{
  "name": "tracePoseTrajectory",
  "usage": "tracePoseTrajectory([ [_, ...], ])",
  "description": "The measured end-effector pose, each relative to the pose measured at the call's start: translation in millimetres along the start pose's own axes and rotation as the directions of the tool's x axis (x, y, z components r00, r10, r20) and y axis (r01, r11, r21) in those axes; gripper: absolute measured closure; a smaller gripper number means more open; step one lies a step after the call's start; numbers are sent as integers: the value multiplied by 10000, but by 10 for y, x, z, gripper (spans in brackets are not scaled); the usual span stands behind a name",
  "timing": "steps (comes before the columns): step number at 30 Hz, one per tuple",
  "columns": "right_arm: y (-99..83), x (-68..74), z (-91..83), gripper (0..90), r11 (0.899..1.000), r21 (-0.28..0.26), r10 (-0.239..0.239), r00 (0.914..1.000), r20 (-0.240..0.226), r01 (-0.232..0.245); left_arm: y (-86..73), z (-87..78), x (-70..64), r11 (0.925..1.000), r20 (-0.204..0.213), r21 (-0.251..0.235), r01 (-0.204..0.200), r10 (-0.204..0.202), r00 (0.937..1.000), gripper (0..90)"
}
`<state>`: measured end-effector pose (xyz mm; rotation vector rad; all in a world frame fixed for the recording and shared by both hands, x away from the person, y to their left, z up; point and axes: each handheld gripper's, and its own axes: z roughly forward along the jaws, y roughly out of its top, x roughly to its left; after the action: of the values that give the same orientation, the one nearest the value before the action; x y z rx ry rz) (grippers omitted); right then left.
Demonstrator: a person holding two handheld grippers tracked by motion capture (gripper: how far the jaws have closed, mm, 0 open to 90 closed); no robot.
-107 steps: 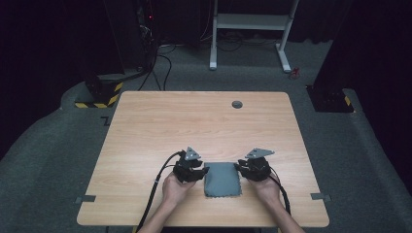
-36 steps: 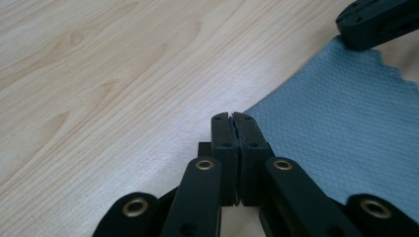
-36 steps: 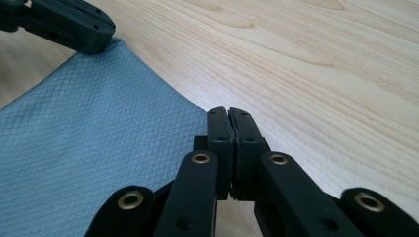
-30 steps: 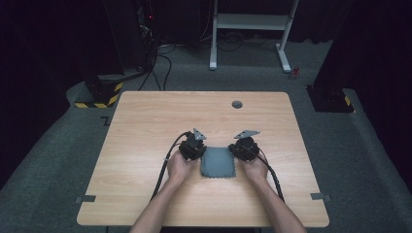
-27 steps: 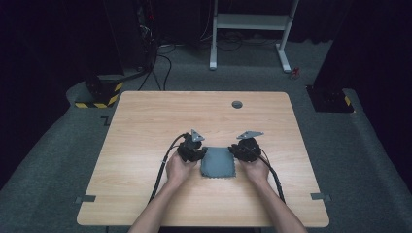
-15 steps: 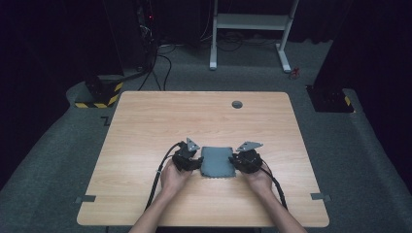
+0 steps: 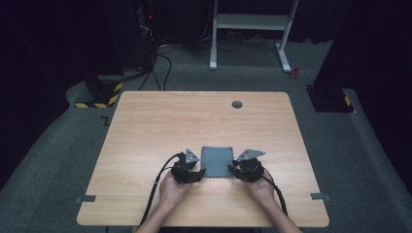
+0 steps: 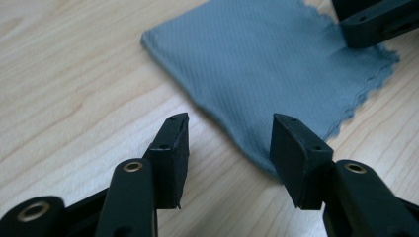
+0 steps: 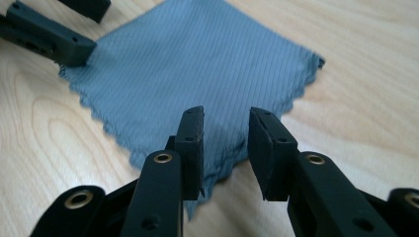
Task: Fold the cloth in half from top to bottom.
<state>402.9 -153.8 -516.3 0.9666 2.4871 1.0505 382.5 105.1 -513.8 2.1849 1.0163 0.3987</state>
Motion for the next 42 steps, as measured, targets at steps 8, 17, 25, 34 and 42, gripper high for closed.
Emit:
tracePoseTrajectory([
  [8,-102,-31,-70,672,9996,-137,229,9997,32,-229,-52,-47,-13,9999,-31,104,-112,113,9999,483],
  [17,-142,-133,-245,684,9952,-690,704,9975,69,-697,-132,-291,111,9928,317,-957,717,-689,9971,470],
  [25,-235,-267,-473,678,9811,-1329,1446,9892,224,-1404,-187,-519,263,9766,270,-1822,1139,-1109,9935,458],
  [34,-325,-341,-653,671,9706,-1803,1684,9850,363,-1593,-291,-638,373,9683,-35,-2055,1421,-1459,9893,445],
  [42,-371,-354,-784,670,9599,-2166,1913,9806,426,-1778,-403,-825,469,9560,-256,-2422,1658,-1771,9839,442],
])
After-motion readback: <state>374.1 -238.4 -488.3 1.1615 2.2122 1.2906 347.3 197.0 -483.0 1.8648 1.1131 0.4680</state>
